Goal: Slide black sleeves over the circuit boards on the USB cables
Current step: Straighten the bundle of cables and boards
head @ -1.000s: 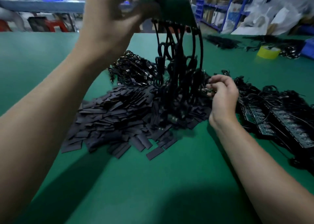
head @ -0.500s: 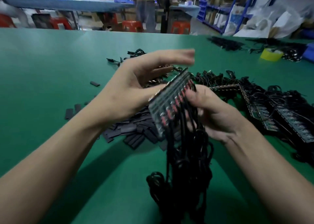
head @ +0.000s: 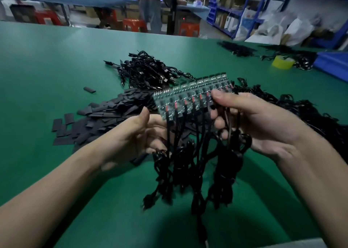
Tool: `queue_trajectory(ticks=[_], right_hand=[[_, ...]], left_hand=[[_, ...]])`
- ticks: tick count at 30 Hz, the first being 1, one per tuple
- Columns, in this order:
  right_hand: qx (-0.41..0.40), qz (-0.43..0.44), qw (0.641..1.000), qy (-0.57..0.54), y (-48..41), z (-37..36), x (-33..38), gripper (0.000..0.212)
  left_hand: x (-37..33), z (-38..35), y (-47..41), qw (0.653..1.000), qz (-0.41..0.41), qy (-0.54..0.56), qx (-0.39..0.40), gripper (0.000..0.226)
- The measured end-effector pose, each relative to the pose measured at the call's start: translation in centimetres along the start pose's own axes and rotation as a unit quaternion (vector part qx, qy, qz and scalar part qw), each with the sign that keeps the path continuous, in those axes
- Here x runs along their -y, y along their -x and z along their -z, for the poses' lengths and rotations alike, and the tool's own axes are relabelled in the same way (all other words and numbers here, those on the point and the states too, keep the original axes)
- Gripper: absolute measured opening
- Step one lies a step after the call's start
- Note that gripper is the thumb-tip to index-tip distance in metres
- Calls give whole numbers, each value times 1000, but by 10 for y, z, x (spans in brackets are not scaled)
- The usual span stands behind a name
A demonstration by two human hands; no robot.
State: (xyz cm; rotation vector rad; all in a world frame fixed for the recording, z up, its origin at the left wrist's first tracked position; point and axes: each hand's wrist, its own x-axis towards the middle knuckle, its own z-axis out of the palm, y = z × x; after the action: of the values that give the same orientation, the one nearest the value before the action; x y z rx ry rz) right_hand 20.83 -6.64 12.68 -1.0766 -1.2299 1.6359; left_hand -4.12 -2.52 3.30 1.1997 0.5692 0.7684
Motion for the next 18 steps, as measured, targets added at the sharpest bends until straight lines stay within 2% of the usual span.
queue_trajectory(ticks=[2, 4, 8, 10, 12, 13, 15, 18], right_hand=[[-8, -32, 998, -45, -1, 4, 0, 13], [-26, -84, 992, -86, -15, 6, -10, 12], [-101, -137, 983, -72, -49, 8, -43, 23], [-134, -129, 982, -20, -57, 13, -54, 24], [-142, -117, 982, 40, -62, 21, -61, 30], [-132, -115, 983, 62, -63, 25, -61, 33], [-97, -120, 984, 92, -64, 35, -59, 39], [-51, -136, 981, 126, -66, 48, -54, 45]], left_hand=[[4, 2, 3, 997, -22, 15, 77, 65], [5, -1, 2, 996, -15, 24, 87, 61], [9, 0, -7, 998, -17, -55, -40, 43], [11, 4, -8, 975, -25, -200, -99, 38], [13, 6, -10, 935, -40, -327, -130, 37], [13, 7, -11, 930, -45, -331, -151, 33], [13, 7, -14, 950, -52, -245, -186, 28], [13, 8, -18, 962, -55, -185, -193, 20]])
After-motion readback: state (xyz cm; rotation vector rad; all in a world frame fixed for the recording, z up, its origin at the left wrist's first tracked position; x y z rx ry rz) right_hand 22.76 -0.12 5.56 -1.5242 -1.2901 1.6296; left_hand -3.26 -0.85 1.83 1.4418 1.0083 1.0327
